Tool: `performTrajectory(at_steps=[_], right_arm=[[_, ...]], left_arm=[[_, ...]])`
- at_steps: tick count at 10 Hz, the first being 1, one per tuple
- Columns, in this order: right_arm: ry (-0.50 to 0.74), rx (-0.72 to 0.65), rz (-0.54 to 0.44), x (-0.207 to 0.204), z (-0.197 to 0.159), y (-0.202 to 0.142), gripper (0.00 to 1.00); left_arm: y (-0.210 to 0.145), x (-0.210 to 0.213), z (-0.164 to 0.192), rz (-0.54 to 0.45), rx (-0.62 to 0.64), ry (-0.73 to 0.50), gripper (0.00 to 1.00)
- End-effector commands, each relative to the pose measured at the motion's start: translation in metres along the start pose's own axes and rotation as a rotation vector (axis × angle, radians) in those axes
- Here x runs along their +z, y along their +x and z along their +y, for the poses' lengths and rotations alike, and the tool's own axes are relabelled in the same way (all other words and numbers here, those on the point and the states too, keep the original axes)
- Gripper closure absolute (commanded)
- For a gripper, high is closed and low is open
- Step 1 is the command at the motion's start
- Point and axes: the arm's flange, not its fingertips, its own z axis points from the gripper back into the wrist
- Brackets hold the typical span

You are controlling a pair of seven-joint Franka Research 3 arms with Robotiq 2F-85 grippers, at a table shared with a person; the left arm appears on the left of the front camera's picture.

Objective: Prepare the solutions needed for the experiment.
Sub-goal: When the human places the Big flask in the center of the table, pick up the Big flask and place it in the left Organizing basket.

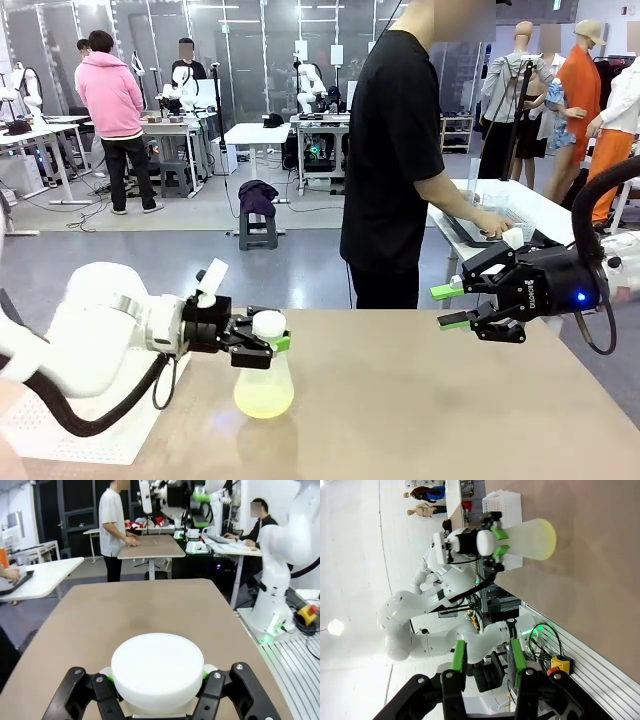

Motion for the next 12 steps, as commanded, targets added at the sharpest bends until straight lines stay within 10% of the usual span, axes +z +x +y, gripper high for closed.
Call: performTrajectory(at_steps=[1, 7, 12], right_arm=[[0.005, 0.005, 0.001, 0.0, 0.001, -0.001, 0.56], [0.005, 0.005, 0.001, 0.0, 0.001, -0.001, 0.56], [0.005, 0.005, 0.001, 0.0, 0.001, -0.001, 0.56]], left_arm=[[0.042, 0.037, -0.009, 0.025, -0.03, 0.019, 1.0], [0.12, 0.217, -0.028, 0.071, -0.085, 0.184, 1.0], [0.075, 0.306, -0.03, -0.003, -0.046, 0.138, 1.0]])
